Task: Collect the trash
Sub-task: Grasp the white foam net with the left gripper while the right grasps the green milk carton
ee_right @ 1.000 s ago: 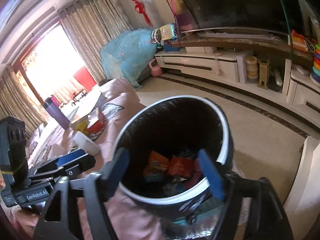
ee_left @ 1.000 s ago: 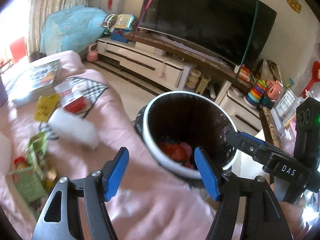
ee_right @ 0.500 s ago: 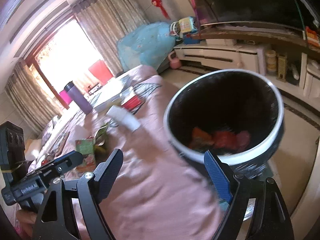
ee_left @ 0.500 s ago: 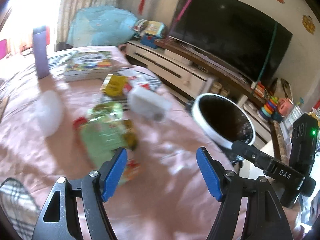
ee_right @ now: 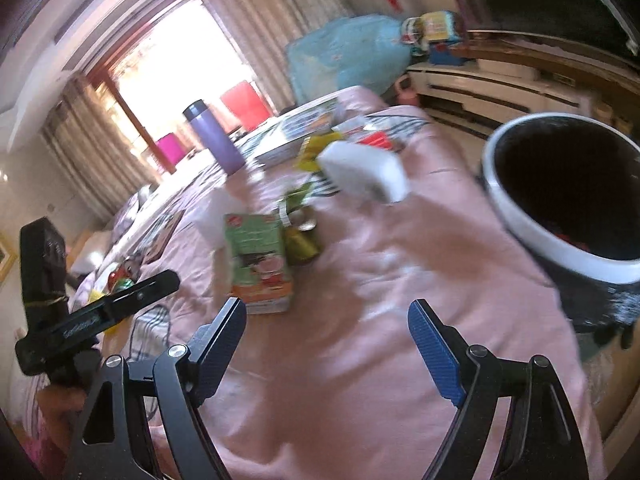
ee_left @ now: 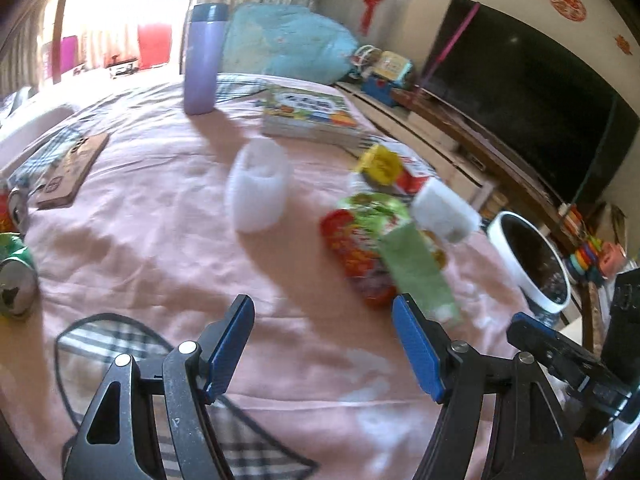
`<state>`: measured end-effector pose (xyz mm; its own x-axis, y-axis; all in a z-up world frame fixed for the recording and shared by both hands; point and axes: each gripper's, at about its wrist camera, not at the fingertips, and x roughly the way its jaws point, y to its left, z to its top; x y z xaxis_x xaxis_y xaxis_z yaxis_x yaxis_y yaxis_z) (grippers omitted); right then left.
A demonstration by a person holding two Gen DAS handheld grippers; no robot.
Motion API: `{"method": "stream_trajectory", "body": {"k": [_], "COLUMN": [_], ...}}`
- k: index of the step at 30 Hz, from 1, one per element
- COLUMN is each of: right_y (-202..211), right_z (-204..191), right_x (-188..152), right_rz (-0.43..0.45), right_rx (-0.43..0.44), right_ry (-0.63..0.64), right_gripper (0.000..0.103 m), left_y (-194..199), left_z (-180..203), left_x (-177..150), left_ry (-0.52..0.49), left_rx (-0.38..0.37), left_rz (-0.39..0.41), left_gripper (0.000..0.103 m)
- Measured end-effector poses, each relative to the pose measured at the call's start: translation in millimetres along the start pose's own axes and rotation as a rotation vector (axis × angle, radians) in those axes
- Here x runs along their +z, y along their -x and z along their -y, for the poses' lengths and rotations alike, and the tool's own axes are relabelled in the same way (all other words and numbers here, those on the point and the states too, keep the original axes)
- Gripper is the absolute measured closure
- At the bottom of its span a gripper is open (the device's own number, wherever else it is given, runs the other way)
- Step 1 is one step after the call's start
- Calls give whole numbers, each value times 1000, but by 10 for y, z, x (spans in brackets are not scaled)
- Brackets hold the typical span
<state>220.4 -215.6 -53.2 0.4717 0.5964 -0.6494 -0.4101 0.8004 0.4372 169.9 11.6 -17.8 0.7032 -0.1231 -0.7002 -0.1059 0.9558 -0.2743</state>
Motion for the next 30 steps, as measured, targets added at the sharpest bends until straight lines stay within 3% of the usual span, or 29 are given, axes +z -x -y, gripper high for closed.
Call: {"method": "stream_trajectory", "body": {"k": [6,13,25,26,28,29,30], "right_y": [-184,-465,-753,-764,-781,-792,-805], "right_z": [-222,-382,-561,-568,-563,-556,-548], "right_x": [59,131,163,161,170,173,178], "right_rz": [-26,-63,-113,-115,-117,-119,-121], "right_rx": [39,72,53,48,39,34,31], "right_ry": [37,52,52,48,37,26,17], "right_gripper": [19,19,21,22,30,34,46], "left_y": [-96,-471,-1122,-1186,-1257,-1325,-1346], "left_z": [-178,-324,-476,-486,-483,-487,-476], "left_x": [105,388,811,827,807,800,791], "left_ry": [27,27,8,-1,-8,-16,-25], "left_rx": [31,33,-2,-5,-24,-35,-37], "left_rz": [-11,-21,-17,-24,-44,-71,-79], "left_gripper": [32,32,31,32,51,65,69]}}
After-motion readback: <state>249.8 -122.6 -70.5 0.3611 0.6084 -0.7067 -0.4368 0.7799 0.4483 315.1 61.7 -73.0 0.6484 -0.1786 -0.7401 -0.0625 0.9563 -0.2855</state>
